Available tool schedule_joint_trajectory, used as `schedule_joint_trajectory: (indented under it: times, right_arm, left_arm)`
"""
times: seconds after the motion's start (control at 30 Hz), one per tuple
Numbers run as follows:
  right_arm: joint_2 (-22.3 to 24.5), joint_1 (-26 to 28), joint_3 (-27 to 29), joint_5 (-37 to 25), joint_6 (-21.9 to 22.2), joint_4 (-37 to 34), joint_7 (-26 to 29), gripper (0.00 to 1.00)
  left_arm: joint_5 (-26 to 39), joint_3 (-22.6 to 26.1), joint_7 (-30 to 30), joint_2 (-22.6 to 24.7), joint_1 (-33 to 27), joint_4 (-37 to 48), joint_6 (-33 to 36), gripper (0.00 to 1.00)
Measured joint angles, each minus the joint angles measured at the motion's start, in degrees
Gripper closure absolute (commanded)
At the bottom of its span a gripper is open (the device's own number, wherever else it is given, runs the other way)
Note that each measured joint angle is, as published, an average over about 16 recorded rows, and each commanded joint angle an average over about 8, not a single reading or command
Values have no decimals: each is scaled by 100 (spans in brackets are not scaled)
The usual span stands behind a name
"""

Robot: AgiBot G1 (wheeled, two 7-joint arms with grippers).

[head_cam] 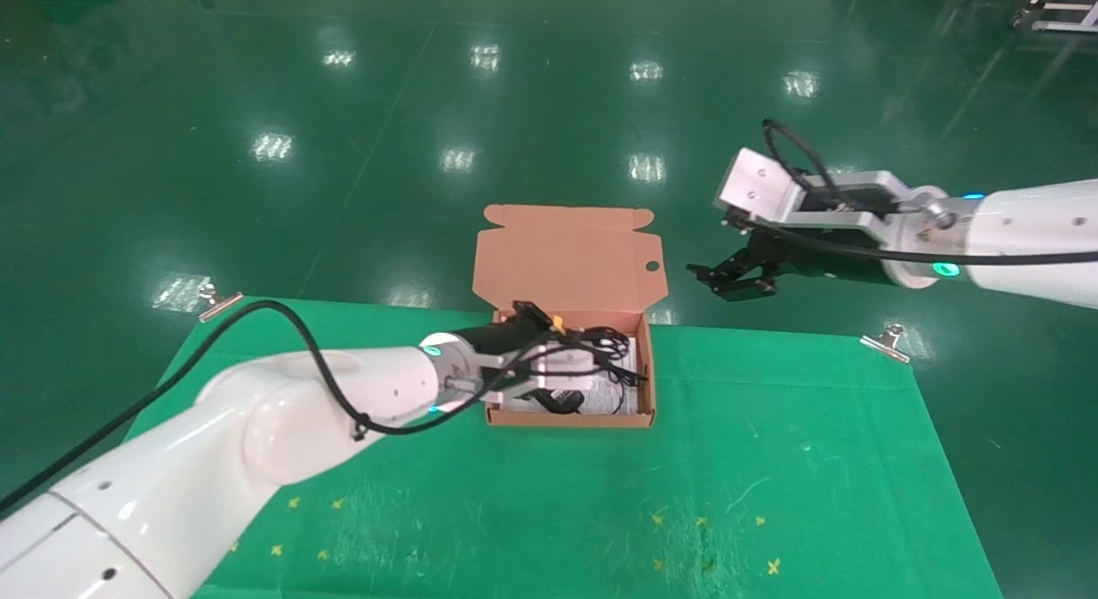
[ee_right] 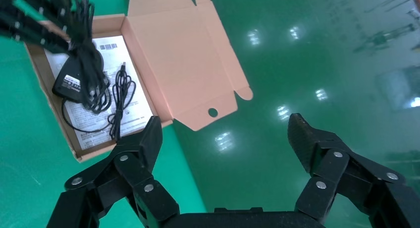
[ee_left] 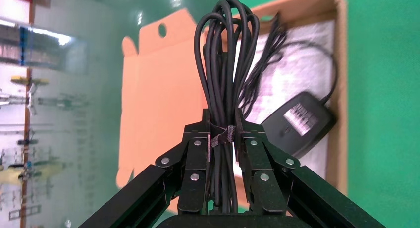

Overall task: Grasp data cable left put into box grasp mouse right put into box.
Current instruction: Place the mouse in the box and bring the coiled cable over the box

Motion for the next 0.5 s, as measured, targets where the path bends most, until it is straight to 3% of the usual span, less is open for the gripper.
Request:
schedule_joint_trajectory:
  times: [0.13,0.4,0.5]
  right_arm:
    - [264,-16,-26,-236,-18,553,449,0]
    - [573,-29,-64,-571,-72,1221,963,0]
    - [613,-28,-73,-626,-87,1310,1020,0]
  left_arm:
    - [-388,425,91,20,-43,103,-207,99]
    - [-861,998,91,40,-156,296,-434,0]
    - [-927,1080,85,43,-180,334,-453,0]
